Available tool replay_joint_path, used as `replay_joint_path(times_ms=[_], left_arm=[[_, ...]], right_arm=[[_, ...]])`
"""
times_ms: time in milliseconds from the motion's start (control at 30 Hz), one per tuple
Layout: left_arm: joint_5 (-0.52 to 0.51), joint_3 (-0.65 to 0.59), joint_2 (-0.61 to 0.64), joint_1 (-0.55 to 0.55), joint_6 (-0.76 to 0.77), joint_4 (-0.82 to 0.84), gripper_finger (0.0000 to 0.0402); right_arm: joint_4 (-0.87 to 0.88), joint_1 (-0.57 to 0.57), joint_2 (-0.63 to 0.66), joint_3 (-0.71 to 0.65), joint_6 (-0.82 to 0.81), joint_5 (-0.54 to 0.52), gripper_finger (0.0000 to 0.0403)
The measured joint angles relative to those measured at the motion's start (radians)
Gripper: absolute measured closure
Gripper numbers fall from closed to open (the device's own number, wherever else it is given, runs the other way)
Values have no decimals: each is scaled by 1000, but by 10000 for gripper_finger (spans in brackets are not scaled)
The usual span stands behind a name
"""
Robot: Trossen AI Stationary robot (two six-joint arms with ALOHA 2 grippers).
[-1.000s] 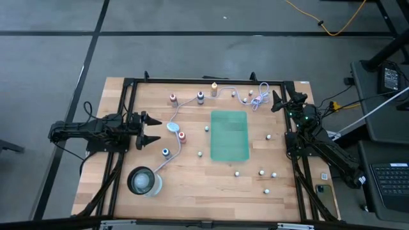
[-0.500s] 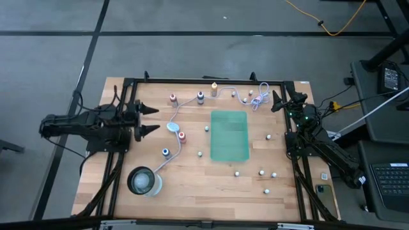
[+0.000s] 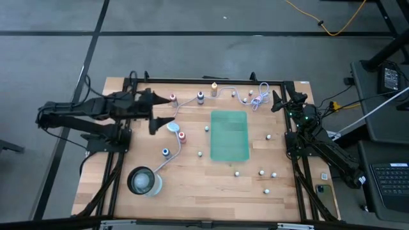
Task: Pick & Place food coloring
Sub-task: Put the small violet food coloring bottle into the green bin
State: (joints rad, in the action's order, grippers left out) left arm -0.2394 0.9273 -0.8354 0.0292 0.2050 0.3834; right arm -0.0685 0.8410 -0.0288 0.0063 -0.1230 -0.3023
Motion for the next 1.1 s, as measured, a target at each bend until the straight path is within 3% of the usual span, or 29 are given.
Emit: replay_joint_path(times_ms=[300,867,1100], left_arm=[[-59,289,-285,0,-35,160,13],[-52,785,-758,-56,-40,554,13],[52,920,-914,-89,-25,719,13]], right_arm=[[0,0,0,0,0,0,19],[0,0,0,0,0,0,19],[0,0,0,0,0,0,19]])
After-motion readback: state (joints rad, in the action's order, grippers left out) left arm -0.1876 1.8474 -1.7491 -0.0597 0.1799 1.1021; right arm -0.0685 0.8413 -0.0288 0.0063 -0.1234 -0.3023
